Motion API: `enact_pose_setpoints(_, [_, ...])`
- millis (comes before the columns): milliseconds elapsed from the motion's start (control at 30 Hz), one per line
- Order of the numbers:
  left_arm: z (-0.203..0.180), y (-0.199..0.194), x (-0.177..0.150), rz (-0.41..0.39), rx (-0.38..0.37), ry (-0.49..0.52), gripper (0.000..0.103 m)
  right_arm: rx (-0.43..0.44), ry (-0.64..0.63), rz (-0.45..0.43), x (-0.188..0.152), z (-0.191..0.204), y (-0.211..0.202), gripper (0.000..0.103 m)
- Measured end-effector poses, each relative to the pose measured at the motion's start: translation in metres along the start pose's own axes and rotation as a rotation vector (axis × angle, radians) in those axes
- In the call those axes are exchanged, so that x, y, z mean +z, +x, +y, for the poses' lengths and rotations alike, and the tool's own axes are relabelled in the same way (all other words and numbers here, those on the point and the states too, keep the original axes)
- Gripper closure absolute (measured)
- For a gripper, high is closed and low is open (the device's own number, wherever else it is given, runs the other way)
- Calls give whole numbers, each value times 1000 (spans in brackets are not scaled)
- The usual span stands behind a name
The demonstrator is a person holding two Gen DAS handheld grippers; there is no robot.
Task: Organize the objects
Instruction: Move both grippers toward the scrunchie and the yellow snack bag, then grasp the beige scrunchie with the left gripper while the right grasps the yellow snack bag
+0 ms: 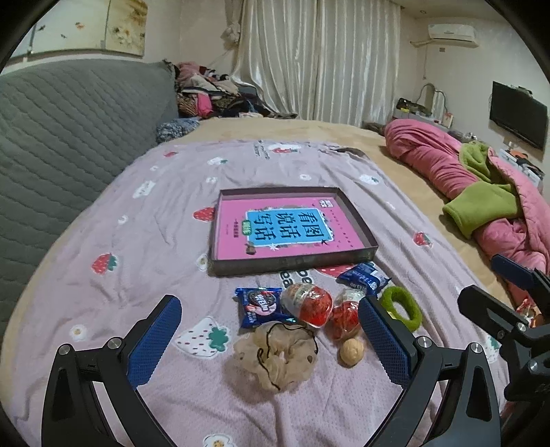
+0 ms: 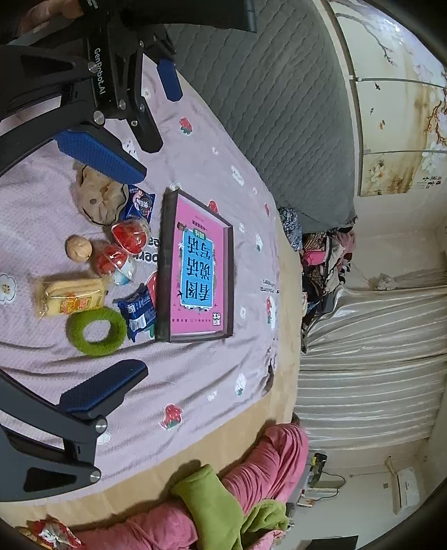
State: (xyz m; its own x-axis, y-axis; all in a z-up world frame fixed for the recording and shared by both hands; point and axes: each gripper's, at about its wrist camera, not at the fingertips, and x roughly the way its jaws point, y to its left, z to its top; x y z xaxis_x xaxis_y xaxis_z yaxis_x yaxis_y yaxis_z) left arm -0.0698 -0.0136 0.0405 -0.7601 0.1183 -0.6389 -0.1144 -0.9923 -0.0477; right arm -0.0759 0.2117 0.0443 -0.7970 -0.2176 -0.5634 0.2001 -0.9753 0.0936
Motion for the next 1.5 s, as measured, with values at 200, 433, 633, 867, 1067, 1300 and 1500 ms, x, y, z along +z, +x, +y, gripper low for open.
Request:
enact_pose_setpoints(200, [0,38,-13,66,-14,8,1,-44,-22,64,-21,0,29,0])
enact_pose_setpoints(433, [-1,75,-45,130,-8,34,1,-89,-33,176,-64,-2,64,0])
enact_pose_setpoints(633, [-4,90,-57,147,-14,45,1,-134,-21,199,-81,-4,75,0])
enact_pose_setpoints(867, [-3,104,-61,161,-11,58,1,-172,-16,233,-88,-6,90,14])
enact_pose_setpoints(1067, [-5,112,-65,174,-17,65,6,-195,-54,241,-93,-1,101,32])
enact_pose_setpoints(1300, [-4,125,-74,213,-25,64,17,-220,-83,263,-98,1,114,52])
enact_pose_setpoints(1500, [-5,134,-82,249,-69,49,52,-184,-53,269,-101,-5,114,67])
